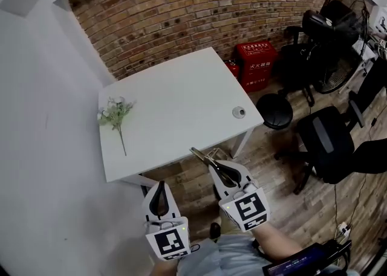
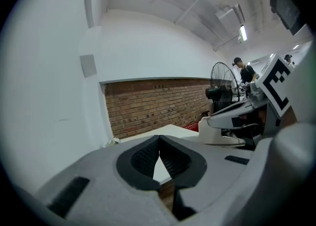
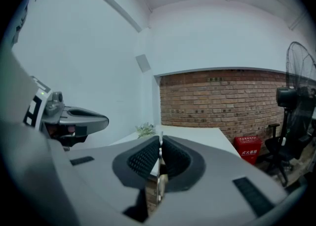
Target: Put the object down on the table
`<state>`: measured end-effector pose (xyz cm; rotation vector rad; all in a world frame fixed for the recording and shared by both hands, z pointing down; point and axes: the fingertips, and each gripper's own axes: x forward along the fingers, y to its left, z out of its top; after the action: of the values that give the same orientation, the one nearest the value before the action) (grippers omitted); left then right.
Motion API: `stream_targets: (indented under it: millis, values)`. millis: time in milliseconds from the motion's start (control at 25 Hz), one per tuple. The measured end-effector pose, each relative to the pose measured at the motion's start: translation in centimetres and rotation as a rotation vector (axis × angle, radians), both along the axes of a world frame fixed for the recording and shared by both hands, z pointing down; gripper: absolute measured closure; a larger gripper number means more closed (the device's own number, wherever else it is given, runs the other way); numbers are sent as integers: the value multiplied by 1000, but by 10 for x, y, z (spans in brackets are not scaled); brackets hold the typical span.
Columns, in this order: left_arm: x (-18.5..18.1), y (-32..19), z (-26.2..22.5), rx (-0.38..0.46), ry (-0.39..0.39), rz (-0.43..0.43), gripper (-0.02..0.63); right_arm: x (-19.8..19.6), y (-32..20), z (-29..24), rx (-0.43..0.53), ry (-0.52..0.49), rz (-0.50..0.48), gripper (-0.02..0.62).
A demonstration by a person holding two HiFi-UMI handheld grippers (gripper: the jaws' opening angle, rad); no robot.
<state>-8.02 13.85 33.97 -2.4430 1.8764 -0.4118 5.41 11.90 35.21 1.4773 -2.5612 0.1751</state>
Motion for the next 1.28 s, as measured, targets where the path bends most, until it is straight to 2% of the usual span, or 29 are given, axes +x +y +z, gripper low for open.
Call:
stream_targets:
  millis: [440, 560, 640, 960, 1280]
  values:
    - [15, -110, 9, -42, -38, -48, 597, 16, -120, 8, -33, -20, -44, 569]
    - [16, -138, 7, -21, -73, -57, 597, 20, -151, 7, -32, -24, -65, 569]
    - [21, -154, 5, -26, -71, -71, 597, 24, -170, 6, -22, -24, -78, 569]
    - [28, -194, -10, -18, -72, -139, 597, 31, -226, -5, -14, -43, -126, 569]
    - [15, -217, -25, 18, -52, -196, 597, 8, -259, -18, 34, -20, -197, 569]
